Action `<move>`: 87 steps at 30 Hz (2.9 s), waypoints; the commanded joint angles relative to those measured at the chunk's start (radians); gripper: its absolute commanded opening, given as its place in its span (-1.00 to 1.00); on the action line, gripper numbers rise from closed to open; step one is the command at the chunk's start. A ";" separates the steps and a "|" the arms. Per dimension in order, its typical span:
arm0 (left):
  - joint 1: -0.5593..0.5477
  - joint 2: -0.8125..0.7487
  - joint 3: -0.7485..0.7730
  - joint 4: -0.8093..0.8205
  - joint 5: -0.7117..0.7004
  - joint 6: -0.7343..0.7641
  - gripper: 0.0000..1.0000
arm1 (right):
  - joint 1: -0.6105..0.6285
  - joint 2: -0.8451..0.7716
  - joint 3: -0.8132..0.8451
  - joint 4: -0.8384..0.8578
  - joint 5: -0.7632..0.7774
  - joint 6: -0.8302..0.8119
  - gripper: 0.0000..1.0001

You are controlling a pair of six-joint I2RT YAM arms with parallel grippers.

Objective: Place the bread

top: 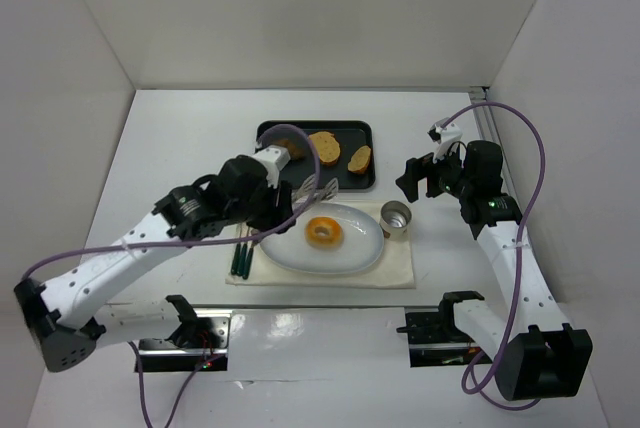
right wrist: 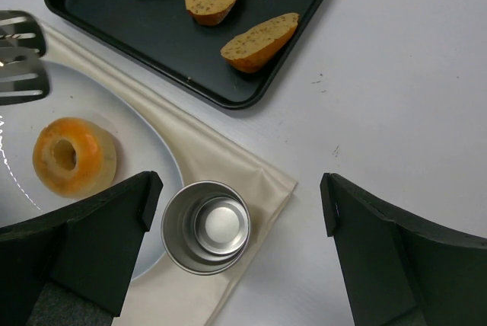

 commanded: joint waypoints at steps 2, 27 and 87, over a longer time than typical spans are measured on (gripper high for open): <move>0.013 0.158 0.115 0.113 -0.059 0.019 0.21 | -0.002 -0.012 -0.002 0.003 0.002 -0.002 1.00; 0.052 0.798 0.627 0.110 -0.064 0.208 0.19 | -0.002 -0.012 -0.002 0.003 -0.007 -0.012 1.00; -0.178 0.022 -0.018 -0.051 -0.018 -0.055 -1.00 | -0.002 -0.021 -0.002 0.003 0.002 -0.012 1.00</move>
